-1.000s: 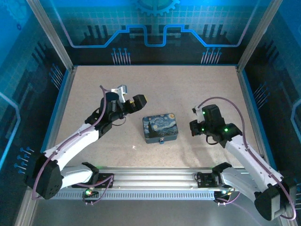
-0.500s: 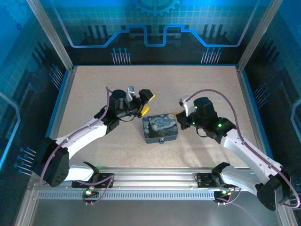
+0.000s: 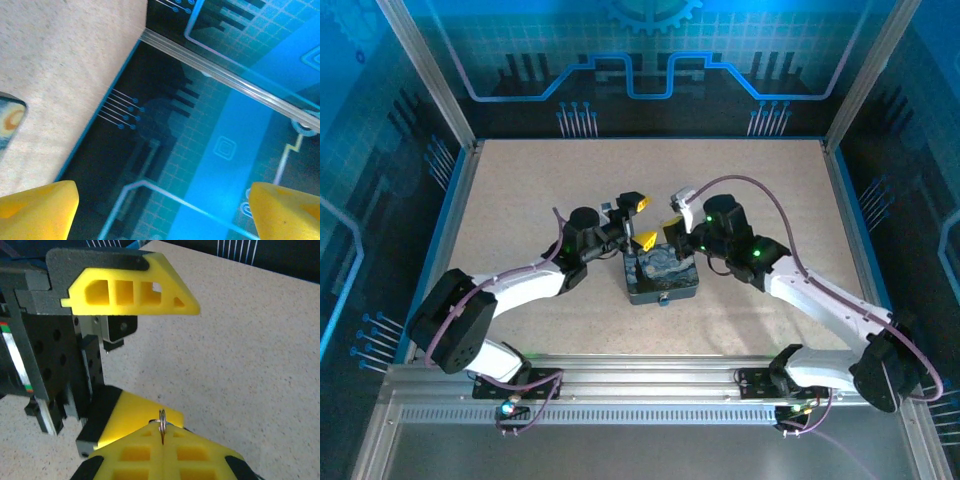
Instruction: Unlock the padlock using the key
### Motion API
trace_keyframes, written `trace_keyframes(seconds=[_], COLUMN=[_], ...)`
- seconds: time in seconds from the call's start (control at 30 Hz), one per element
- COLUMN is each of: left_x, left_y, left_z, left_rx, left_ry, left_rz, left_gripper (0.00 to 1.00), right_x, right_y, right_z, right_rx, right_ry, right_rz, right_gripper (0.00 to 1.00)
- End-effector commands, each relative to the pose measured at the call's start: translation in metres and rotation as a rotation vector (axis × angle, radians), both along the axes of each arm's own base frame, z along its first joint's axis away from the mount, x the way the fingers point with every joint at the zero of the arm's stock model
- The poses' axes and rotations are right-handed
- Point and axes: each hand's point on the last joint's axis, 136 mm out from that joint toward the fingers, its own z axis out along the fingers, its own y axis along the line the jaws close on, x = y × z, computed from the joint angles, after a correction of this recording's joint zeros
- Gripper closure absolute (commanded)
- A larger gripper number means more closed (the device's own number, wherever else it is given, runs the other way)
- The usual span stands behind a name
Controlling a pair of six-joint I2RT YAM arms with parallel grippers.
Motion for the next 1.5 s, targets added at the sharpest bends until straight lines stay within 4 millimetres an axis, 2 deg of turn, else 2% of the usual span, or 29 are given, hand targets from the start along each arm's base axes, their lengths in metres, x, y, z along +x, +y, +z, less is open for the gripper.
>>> trace_keyframes(seconds=[0.0, 0.23, 0.5, 1.17, 1.3, 1.47], left_x=[0.003, 0.003, 0.005, 0.005, 0.005, 0.006], left_y=[-0.002, -0.006, -0.002, 0.001, 0.002, 0.004], left_z=[0.006, 0.009, 0.010, 0.004, 0.009, 0.023], left_rx=[-0.090, -0.111, -0.117, -0.100, -0.055, 0.144], left_ry=[0.009, 0.005, -0.007, 0.002, -0.054, -0.209], left_rz=[0.030, 0.037, 0.059, 0.075, 0.075, 0.060], left_gripper=[0.13, 0.22, 0.47, 0.88, 1.00, 1.00], right_x=[0.008, 0.008, 0.004, 0.002, 0.002, -0.003], right_y=[0.016, 0.028, 0.021, 0.012, 0.011, 0.004], right_z=[0.021, 0.018, 0.016, 0.013, 0.015, 0.021], right_rx=[0.054, 0.063, 0.052, 0.044, 0.055, 0.126], right_ry=[-0.060, -0.051, -0.052, -0.054, -0.046, 0.000], right_rz=[0.013, 0.036, 0.018, -0.014, -0.020, 0.015], right_gripper=[1.00, 1.00, 1.00, 1.00, 1.00, 0.81])
